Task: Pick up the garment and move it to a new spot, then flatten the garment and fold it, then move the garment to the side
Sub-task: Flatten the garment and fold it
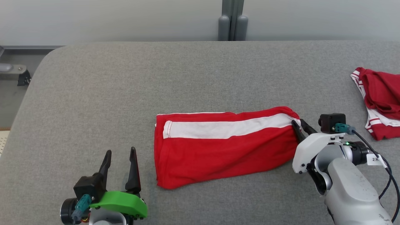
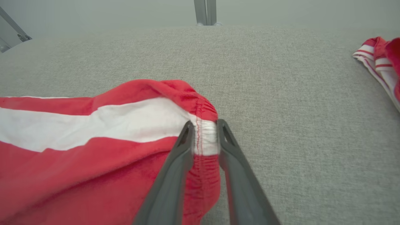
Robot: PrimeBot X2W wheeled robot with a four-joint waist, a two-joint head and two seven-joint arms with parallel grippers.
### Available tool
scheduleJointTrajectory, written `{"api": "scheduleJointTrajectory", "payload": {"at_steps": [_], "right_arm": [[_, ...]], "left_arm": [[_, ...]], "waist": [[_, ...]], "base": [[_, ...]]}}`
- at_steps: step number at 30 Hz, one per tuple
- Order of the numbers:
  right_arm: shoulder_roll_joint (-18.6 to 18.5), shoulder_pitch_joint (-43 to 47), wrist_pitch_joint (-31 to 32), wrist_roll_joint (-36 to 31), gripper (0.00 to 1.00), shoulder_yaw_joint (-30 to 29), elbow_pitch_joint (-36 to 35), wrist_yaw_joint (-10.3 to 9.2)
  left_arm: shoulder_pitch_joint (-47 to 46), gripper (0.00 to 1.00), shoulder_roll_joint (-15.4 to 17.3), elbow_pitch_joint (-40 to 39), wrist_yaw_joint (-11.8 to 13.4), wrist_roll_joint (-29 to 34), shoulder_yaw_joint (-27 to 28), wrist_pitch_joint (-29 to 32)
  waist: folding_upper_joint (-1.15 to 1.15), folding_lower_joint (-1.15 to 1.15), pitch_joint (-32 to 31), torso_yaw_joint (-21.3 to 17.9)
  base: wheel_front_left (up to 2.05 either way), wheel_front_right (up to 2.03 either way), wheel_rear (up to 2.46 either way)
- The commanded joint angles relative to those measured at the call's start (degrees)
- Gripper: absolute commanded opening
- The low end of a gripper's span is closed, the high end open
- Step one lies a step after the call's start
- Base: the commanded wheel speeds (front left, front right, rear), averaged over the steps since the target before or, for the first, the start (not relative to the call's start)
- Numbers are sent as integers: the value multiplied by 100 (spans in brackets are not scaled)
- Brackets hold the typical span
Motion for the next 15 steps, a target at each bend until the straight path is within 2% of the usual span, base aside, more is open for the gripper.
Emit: {"api": "scheduleJointTrajectory", "payload": {"at_steps": [1, 2, 3, 4, 9, 15], "right_arm": [[-22, -90, -15, 58, 19, 50, 35, -9], [-26, -94, -26, 84, 14, 71, 46, -9], [-37, -96, -52, 119, 2, 107, 65, -9], [-43, -95, -68, 138, 0, 134, 65, -9], [-85, -34, -211, 192, 0, 252, -68, -9], [-107, 70, -258, 233, 0, 422, -295, -9]], "left_arm": [[-114, 100, 20, -3, -12, 77, 9, -28], [-127, 100, 26, 3, -23, 82, -5, -28], [-168, 100, 39, 13, -39, 108, -34, -28], [-193, 100, 46, 23, -69, 113, -60, -15], [-531, 100, 57, 168, -288, 120, -290, 268], [-1158, 100, -98, 681, -593, -79, -556, 839]], "waist": [[0, 0, 4, -16], [0, 0, 6, -21], [0, 0, 10, -32], [0, 0, 13, -40], [0, 0, 60, -119], [0, 0, 203, -304]], "base": [[0, 0, 0], [0, 0, 0], [0, 0, 0], [0, 0, 0], [0, 0, 0], [0, 0, 0]]}}
